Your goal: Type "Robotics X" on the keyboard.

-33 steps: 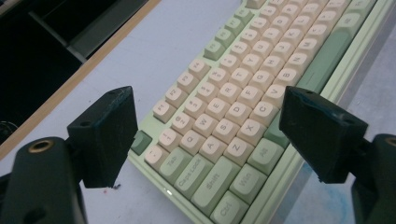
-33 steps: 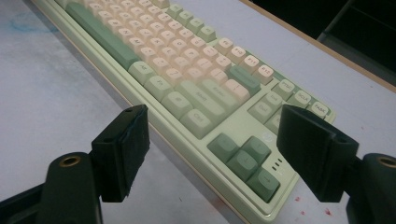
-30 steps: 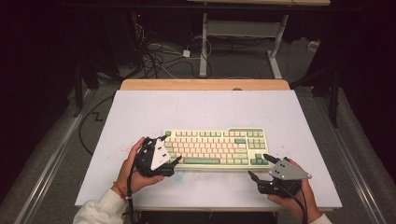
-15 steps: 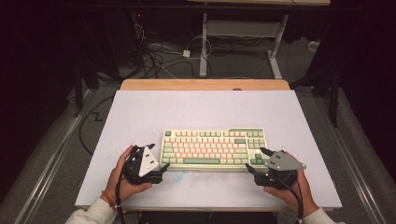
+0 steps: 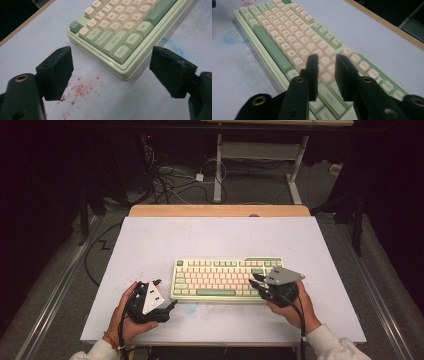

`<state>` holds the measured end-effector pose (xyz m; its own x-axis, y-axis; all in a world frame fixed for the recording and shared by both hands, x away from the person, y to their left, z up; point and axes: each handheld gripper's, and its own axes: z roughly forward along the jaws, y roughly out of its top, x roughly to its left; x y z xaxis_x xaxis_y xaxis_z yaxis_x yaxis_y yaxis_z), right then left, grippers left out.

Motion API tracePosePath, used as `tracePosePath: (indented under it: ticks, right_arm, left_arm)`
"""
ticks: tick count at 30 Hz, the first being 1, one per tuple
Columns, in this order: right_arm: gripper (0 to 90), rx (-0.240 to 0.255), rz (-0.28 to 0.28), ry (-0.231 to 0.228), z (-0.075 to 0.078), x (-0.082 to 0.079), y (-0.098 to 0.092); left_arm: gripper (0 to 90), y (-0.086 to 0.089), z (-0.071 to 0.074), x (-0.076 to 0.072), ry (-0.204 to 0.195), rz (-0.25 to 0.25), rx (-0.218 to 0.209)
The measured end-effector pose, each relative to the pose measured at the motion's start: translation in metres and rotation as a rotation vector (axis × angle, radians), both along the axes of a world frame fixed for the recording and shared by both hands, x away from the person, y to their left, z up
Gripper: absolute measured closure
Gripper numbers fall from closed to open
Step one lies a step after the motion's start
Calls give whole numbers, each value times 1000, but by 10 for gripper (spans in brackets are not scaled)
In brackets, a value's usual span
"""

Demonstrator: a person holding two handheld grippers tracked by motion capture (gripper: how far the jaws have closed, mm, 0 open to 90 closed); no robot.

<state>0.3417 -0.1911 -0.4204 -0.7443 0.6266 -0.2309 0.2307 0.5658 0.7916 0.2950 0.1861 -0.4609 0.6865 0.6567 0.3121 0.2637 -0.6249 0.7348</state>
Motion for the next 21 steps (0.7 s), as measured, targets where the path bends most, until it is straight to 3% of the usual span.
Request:
tracePosePath:
  ticks: [6, 16, 21]
  right_arm:
    - [896, -35, 39, 23, -5, 17, 31]
    - [900, -106, 22, 100, -22, 48, 60]
    - [900, -148, 22, 105, -26, 56, 67]
  left_arm:
    - [180, -1, -1, 0, 8, -11, 2]
    - [180, -4, -7, 2, 33, -24, 26]
    - [180, -4, -7, 2, 34, -27, 31]
